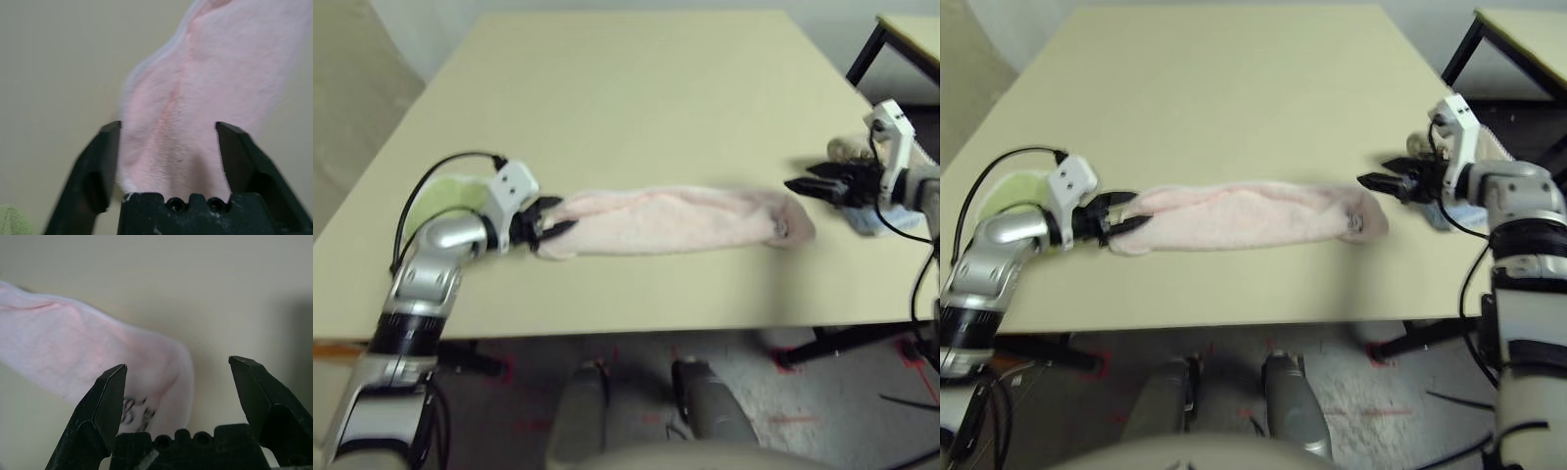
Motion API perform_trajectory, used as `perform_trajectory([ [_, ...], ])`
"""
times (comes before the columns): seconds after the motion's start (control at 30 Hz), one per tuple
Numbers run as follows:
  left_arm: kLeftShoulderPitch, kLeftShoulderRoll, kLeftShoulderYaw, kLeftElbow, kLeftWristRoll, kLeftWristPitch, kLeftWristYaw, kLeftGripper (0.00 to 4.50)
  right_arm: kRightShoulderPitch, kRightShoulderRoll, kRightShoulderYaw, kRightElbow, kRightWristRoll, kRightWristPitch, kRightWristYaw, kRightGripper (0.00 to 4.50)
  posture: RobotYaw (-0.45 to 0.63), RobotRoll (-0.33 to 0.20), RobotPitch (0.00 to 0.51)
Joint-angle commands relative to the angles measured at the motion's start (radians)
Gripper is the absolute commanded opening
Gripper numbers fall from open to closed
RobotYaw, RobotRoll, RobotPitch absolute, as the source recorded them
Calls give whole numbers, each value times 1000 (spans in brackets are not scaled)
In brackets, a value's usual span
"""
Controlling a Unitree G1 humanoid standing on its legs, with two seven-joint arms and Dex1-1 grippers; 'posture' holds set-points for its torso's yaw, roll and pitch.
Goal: Fold the towel and set it aside.
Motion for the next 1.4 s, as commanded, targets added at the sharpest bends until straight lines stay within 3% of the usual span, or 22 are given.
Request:
perform_trajectory([
  [0.03,41,24,25,-105,-50,76,-1,4458,57,-34,15,-62,37,199,43,4500,89,0,123],
  [0.27,93,64,32,-196,-110,151,-24,4458,145,19,-48,-121,113,477,-82,4500,105,0,119],
  [0.47,86,71,40,-148,-127,144,-33,4458,139,131,-194,-117,190,636,-271,4500,106,0,115],
  [0.73,74,83,32,-118,-123,128,-48,4458,122,266,-367,-90,216,640,-549,4500,104,0,119],
  [0.87,68,78,26,-106,-119,117,-47,4500,121,290,-406,-100,220,602,-629,3569,104,0,120],
  [1.17,63,71,10,-81,-109,94,-48,4500,146,114,-193,-154,179,417,-416,97,93,0,120],
  [1.4,48,65,-2,-39,-96,61,-50,4500,65,38,-111,-119,129,239,-314,9,86,0,118],
])
